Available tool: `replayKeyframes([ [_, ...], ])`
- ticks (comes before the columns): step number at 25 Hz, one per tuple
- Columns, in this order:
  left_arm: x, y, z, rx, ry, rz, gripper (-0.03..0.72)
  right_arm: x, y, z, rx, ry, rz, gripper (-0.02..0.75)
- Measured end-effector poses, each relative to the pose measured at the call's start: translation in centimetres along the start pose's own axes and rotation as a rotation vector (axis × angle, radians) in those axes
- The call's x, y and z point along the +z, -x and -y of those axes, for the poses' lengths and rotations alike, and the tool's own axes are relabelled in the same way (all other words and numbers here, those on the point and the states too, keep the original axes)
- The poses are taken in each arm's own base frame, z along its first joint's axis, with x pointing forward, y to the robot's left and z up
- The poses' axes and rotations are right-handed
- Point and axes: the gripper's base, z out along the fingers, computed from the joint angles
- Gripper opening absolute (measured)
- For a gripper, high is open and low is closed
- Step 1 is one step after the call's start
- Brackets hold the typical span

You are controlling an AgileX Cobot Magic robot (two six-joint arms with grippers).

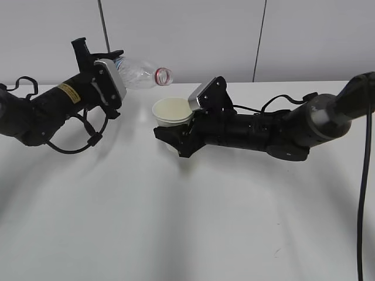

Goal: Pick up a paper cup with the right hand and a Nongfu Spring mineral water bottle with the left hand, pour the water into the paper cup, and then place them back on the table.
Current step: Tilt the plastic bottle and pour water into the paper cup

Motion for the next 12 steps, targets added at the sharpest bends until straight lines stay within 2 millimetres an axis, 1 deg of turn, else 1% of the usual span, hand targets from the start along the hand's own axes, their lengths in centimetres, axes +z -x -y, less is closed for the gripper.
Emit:
replayKeyframes([
  [12, -0.08, -0.12, -0.18, 0.019, 0.012, 0.007, 0.365, 0.02, 0.08, 0.10, -0.009, -0.008, 0.005, 0.524],
])
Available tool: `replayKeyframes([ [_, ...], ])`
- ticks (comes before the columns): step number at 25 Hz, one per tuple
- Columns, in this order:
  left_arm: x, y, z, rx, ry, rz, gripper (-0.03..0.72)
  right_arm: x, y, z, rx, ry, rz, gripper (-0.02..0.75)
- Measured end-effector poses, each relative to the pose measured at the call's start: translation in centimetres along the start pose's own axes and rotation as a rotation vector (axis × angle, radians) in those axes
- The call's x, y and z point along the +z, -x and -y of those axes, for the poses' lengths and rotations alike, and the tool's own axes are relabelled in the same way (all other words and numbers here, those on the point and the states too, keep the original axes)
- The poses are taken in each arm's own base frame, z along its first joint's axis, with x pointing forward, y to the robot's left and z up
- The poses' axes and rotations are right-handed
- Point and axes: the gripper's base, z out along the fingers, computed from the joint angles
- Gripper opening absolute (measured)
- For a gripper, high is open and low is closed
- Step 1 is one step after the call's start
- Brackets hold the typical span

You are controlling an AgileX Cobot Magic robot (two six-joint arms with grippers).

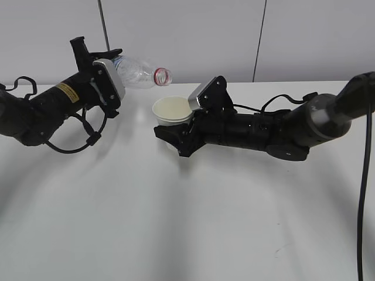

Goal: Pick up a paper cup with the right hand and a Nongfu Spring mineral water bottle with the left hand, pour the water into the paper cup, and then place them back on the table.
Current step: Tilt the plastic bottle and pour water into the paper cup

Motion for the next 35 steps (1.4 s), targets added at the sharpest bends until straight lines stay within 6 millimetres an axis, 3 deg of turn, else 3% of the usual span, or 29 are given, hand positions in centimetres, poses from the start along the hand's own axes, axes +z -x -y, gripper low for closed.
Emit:
replayKeyframes([
  [35, -0.02, 0.62, -0.23, 0.131, 0.030, 0.066, 0.365, 0.00, -0.11, 0.07, 0.000, -0.008, -0.012, 0.524],
])
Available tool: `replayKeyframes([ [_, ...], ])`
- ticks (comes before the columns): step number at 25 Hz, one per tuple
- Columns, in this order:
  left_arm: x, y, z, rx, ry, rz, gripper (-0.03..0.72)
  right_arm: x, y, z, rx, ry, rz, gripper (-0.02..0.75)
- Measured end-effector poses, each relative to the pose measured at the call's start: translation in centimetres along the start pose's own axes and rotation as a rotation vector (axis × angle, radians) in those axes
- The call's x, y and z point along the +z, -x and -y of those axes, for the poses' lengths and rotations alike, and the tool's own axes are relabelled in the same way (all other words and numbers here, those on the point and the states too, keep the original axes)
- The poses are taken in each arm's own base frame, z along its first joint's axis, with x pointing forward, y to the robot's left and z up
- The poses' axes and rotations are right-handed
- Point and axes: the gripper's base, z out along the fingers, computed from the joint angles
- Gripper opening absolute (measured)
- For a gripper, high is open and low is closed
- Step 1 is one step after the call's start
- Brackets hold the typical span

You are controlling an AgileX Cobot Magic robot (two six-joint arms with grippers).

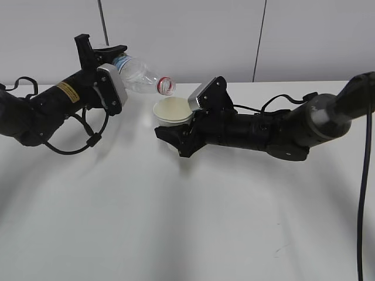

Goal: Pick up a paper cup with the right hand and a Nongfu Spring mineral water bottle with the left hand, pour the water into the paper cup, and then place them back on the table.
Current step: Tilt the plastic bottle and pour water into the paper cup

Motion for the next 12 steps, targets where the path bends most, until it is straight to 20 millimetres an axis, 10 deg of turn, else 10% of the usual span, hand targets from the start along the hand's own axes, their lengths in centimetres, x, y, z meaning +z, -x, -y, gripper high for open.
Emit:
replayKeyframes([
  [12, 0.00, 0.17, 0.08, 0.022, -0.008, 0.018, 0.365, 0.00, 0.00, 0.00, 0.000, 0.000, 0.000, 0.524],
])
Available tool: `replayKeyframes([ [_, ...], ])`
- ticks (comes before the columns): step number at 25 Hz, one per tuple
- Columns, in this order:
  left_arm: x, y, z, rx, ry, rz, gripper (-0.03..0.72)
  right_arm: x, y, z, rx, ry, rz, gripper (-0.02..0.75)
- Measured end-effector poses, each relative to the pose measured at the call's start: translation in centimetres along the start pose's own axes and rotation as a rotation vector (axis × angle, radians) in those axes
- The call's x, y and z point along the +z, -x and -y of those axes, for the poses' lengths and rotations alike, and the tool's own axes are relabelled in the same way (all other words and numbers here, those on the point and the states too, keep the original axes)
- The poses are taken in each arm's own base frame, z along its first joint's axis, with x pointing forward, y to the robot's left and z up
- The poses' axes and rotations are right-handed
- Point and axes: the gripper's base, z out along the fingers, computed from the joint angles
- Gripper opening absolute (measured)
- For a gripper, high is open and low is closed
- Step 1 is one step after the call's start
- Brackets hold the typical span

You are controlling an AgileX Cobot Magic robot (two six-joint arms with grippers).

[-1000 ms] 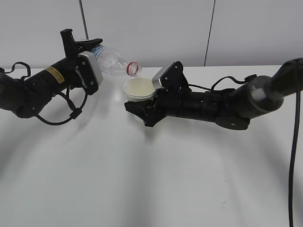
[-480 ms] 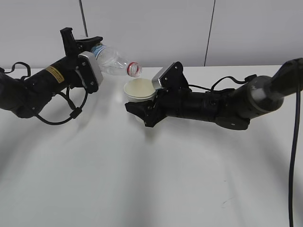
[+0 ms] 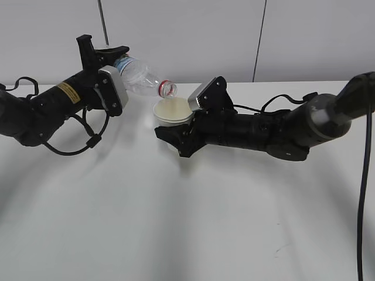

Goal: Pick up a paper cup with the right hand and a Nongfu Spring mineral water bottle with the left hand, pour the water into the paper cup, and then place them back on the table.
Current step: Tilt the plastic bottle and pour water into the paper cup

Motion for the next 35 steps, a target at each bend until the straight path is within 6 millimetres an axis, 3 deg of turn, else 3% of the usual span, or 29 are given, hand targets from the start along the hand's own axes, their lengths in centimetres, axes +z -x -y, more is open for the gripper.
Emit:
replayKeyframes([
  [35, 0.00, -0.11, -0.07, 0.041, 0.008, -0.012, 0.365, 0.00, -0.10, -0.16, -0.037, 0.018, -0.011, 0.523],
])
